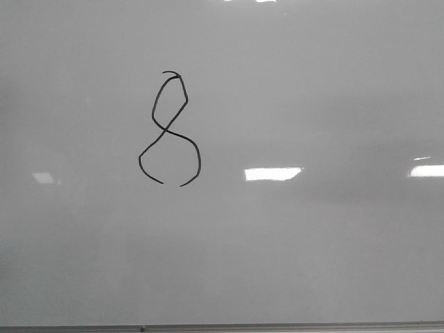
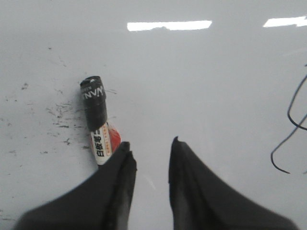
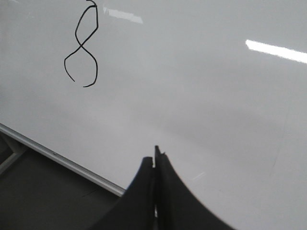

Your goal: Write number 8 on whiteboard

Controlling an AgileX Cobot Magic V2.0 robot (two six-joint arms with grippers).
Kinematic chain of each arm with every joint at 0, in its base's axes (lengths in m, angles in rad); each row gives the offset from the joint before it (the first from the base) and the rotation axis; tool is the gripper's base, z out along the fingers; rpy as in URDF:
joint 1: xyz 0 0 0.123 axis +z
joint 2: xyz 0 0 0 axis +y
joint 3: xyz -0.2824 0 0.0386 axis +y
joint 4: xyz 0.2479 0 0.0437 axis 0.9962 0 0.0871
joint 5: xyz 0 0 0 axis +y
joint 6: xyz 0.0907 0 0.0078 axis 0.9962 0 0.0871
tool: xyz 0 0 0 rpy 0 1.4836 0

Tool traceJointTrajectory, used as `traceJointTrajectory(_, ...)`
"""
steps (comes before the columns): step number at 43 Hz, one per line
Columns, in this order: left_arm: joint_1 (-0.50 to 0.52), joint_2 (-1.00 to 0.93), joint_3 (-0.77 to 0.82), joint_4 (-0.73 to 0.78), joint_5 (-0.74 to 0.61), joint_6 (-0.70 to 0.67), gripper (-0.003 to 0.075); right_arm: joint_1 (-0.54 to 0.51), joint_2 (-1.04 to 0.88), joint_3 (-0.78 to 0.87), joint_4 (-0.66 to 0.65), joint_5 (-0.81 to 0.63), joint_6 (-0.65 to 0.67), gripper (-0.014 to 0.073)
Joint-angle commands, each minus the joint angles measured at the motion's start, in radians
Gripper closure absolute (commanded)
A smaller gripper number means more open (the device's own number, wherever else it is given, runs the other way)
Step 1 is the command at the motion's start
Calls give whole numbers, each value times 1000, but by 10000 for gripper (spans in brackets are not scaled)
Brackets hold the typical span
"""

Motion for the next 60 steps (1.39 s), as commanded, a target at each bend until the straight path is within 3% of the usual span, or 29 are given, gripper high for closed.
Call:
traceJointTrajectory(1,1,-84,2,15,4,0,724,-6,2,-26,23,-60,0,662)
traceJointTrajectory(14,1,-294,40,20,96,0,741,-6,2,-26,23,-60,0,662)
traceJointTrajectory(47,-1,-320,63,48,76,-2,741,-6,2,-26,23,-60,0,662)
traceJointTrajectory(50,-1,-347,87,96,72,-39,741,-6,2,-26,23,-59,0,662)
traceJointTrajectory(57,3,-496,194,400,50,-357,741,-6,2,-26,23,-60,0,662)
traceJointTrajectory(60,12,-579,259,426,40,-376,741,-6,2,-26,23,-60,0,662)
